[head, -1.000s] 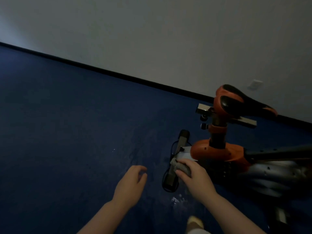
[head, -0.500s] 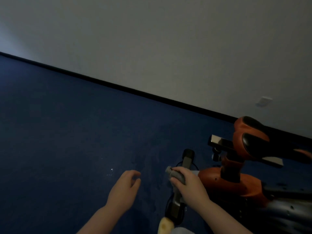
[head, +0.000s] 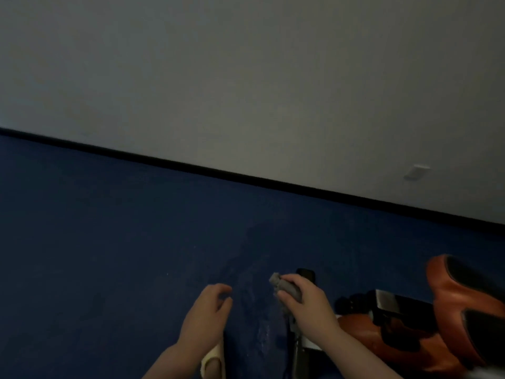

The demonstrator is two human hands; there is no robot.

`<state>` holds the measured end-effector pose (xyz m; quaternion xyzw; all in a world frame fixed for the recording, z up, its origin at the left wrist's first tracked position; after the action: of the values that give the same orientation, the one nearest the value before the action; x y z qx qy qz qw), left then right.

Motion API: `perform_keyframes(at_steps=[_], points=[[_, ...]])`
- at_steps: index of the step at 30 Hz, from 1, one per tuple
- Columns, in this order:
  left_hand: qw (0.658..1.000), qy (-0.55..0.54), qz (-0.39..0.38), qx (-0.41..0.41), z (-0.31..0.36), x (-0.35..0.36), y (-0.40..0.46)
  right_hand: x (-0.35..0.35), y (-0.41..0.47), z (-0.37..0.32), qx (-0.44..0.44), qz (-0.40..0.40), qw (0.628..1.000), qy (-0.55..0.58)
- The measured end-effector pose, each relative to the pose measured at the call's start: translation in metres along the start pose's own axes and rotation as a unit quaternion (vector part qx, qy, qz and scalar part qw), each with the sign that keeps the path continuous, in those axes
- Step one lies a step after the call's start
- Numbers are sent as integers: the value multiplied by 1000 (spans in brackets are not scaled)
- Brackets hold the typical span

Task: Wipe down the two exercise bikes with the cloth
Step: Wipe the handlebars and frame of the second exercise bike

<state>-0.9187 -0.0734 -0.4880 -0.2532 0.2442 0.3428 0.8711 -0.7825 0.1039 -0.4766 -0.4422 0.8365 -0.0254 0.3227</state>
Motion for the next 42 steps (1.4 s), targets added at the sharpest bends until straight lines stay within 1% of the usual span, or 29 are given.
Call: perform_keyframes(at_steps=[6,10,13,15,18,23,26,28,31,36,39,42], points=[[995,33,-55,81,39,-47,121,-17,71,-40,45,97,992,59],[985,54,-114,121,71,-37,185,-35,96,-48,71,163,982,70],[974,49,-161,148,96,-9,216,-57,102,-38,101,213,968,81],[965,49,-197,166,115,15,235,-79,107,-24,129,256,952,107],[947,62,-251,190,147,55,263,-110,120,-1,157,294,934,127],[917,92,-304,240,216,105,310,-166,143,27,183,353,903,161],[899,107,-321,277,265,134,335,-205,155,40,196,374,892,163],[891,98,-326,299,296,153,351,-234,164,47,197,395,883,161],[882,77,-348,308,329,180,368,-270,174,54,205,426,864,172],[856,81,-403,314,362,232,400,-310,199,72,231,456,842,175],[833,86,-439,325,388,266,431,-335,216,90,258,498,809,178],[798,101,-476,355,430,294,467,-362,229,105,292,550,759,190]])
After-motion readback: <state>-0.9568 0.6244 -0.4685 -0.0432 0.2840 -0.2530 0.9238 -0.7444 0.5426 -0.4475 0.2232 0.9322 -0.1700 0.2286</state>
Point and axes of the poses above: each hand's wrist, its own y-axis towards the middle knuckle, its own x-axis out of the palm, z = x × y, the point moved 6 cm from there along y, towards the middle knuckle, and after that the axes turned 3 degrees about x, right-handed, at the moved point
